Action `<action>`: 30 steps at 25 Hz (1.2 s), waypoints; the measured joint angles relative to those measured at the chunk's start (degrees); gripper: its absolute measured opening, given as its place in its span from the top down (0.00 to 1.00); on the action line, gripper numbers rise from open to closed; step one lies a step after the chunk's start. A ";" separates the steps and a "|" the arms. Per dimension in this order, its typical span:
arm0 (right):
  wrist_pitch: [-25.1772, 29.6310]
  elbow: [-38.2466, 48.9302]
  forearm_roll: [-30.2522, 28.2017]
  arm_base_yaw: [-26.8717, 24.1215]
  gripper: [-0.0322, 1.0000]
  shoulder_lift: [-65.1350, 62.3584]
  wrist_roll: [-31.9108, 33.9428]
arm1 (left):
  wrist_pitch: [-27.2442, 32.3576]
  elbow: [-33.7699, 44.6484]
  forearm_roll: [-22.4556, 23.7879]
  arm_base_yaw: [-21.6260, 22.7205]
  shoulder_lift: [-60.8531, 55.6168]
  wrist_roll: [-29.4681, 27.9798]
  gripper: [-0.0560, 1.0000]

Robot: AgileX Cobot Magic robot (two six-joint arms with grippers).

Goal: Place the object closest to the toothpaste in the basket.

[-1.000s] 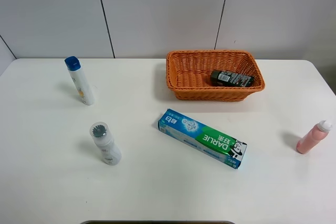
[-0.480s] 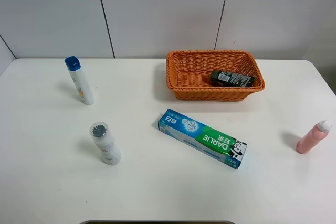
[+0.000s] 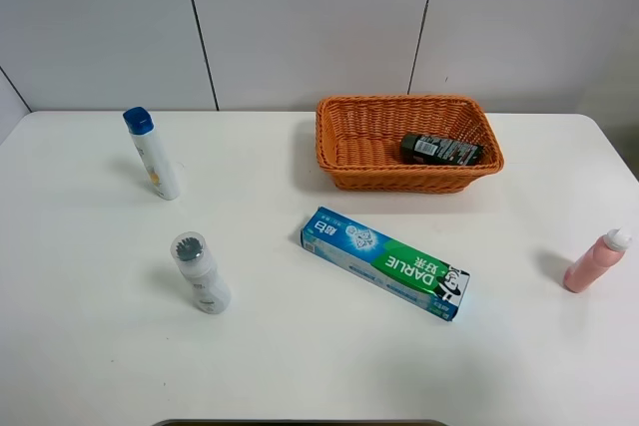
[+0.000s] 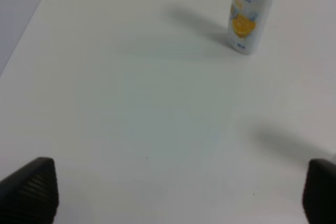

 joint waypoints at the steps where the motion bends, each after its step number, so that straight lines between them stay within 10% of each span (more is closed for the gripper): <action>1: -0.31 0.51 -0.02 0.00 0.01 -1.15 0.00 | 0.00 0.00 0.00 0.00 0.00 0.00 0.06; 30: -2.23 6.03 -2.14 0.00 0.01 -2.30 0.00 | 0.00 0.00 0.00 0.00 0.00 0.00 0.06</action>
